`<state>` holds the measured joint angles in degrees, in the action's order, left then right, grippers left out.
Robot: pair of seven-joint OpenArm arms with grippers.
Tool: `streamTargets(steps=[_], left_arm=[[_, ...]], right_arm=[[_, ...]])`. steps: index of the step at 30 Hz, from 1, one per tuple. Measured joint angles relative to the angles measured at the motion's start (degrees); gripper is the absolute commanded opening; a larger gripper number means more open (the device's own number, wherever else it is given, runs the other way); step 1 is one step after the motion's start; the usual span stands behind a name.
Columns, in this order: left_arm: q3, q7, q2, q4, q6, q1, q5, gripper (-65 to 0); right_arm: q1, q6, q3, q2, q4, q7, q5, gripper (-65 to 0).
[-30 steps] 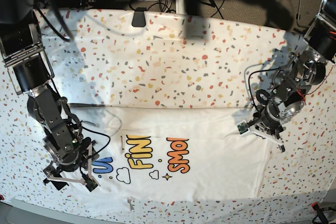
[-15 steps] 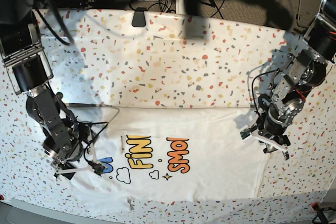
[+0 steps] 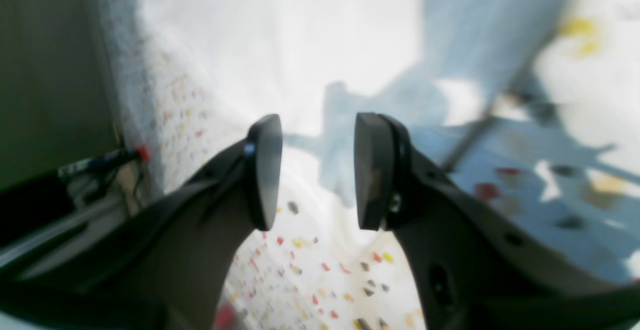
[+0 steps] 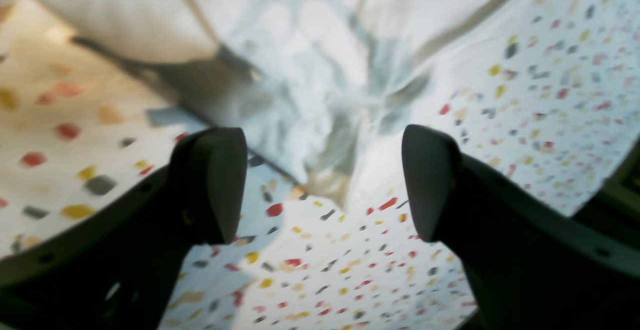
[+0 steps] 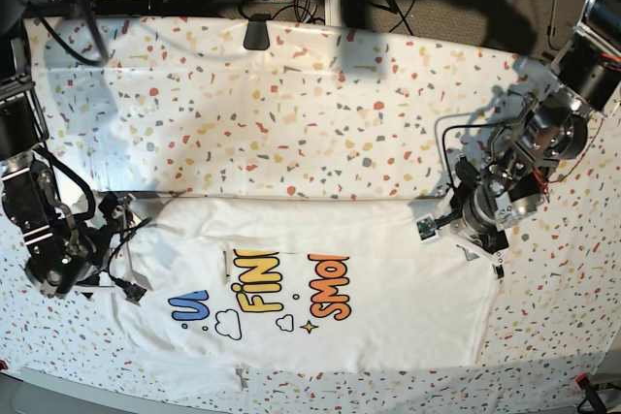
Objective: Fold the T-shirt properly
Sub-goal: 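Regrasp the folded edge with both grippers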
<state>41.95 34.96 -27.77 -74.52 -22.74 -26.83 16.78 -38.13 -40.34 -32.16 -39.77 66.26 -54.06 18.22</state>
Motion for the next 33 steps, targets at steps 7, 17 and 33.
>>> streamTargets(steps=[7,17,33], left_arm=[[0.0,0.2,0.0,-1.5,-4.6,2.1,-1.3,-41.6],[-0.2,-5.4,-1.1,-1.9,-2.1,6.0,6.8,-41.6],[-0.2,-4.8,-1.1,-1.7,-0.1,6.4,10.3,-46.5]], right_arm=[[0.7,0.2,-0.2,-1.5,1.2,-7.1,12.2,-19.7],[3.0,0.2,-14.7,-1.4,1.4,-1.3,-3.2,-19.7],[2.8,7.1,-23.8,-1.5,1.5,15.7,-29.1,-19.7]])
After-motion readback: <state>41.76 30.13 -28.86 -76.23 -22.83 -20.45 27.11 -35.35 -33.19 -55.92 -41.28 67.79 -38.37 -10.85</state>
